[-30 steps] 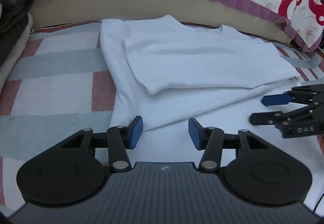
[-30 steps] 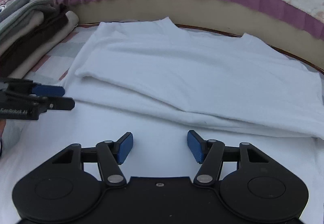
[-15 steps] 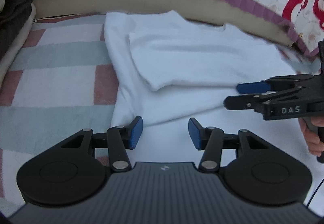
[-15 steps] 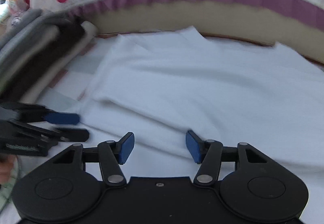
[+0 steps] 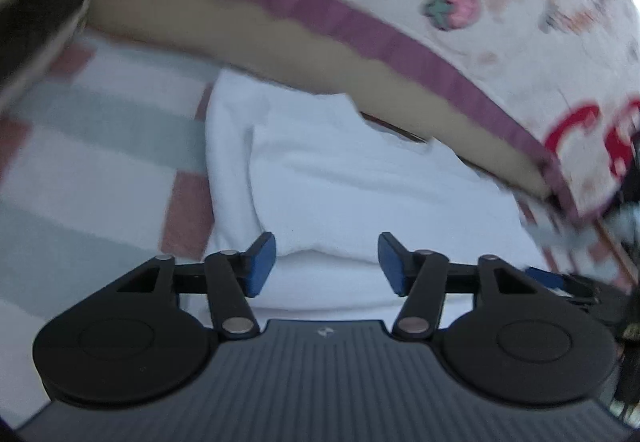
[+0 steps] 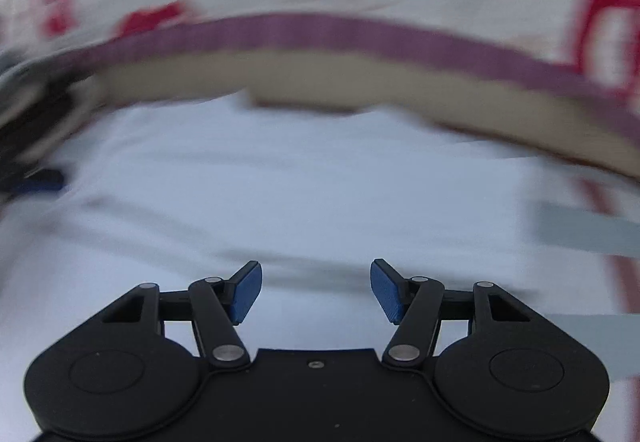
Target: Fold clothes
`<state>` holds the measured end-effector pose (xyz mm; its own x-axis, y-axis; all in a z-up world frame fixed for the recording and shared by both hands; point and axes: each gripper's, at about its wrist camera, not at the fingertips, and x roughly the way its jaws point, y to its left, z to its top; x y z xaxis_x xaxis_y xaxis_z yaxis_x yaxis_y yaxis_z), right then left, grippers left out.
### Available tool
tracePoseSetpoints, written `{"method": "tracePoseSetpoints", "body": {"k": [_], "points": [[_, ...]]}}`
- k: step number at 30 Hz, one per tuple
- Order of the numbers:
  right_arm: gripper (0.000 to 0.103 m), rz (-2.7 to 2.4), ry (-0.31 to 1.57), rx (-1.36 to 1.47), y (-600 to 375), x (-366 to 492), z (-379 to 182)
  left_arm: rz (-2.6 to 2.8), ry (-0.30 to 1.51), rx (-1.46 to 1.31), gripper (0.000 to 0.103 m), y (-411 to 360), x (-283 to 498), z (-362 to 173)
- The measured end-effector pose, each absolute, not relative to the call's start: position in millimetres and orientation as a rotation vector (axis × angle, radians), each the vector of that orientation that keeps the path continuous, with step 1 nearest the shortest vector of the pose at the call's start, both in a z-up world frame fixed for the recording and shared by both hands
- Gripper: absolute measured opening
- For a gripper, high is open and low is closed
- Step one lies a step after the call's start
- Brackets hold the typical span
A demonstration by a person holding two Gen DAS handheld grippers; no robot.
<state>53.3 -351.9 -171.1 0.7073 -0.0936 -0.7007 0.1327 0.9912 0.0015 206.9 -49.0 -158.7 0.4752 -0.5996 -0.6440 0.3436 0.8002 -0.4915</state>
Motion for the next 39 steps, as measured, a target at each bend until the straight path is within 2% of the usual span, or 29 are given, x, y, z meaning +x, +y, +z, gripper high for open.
{"method": "tracePoseSetpoints", "body": {"k": [7,10,11,12,13,14,15,17,19,21,24,31,39], "points": [[0.064,-0.276,0.791,-0.069,-399,43,-183,-0.519,0.849,-0.159,0.06,-90,214,-172],[0.062,-0.316,0.797,-0.113,-413,40,-189,-0.499,0.845,-0.165,0.057,-92,218,-173],[0.062,-0.309,0.804,-0.125,-411,43,-192,-0.495,0.846,-0.162,0.038,-92,219,-173],[0.062,-0.305,0.812,-0.14,-408,47,-196,-0.492,0.848,-0.159,0.023,-92,220,-172],[0.062,-0.305,0.812,-0.148,-405,47,-197,-0.501,0.852,-0.153,0.013,-91,221,-173],[0.062,-0.308,0.807,-0.152,-403,45,-197,-0.518,0.848,-0.156,0.008,-89,220,-173],[0.06,-0.311,0.803,-0.157,-400,44,-196,-0.528,0.844,-0.164,0.008,-87,218,-173],[0.046,-0.336,0.791,-0.12,-407,42,-194,-0.536,0.824,-0.16,0.007,-85,212,-167],[0.017,-0.365,0.766,-0.036,-420,37,-190,-0.542,0.801,-0.15,0.007,-83,205,-160],[0.01,-0.384,0.733,0.084,-437,29,-184,-0.553,0.774,-0.137,0.007,-82,196,-148],[0.01,-0.384,0.719,0.165,-450,19,-185,-0.552,0.784,-0.152,0.007,-79,185,-140],[0.009,-0.387,0.766,0.04,-438,20,-193,-0.488,0.891,-0.135,0.008,-80,179,-164],[0.009,-0.494,0.834,-0.004,-438,16,-186,-0.404,0.864,-0.052,0.01,-73,178,-146]]}}
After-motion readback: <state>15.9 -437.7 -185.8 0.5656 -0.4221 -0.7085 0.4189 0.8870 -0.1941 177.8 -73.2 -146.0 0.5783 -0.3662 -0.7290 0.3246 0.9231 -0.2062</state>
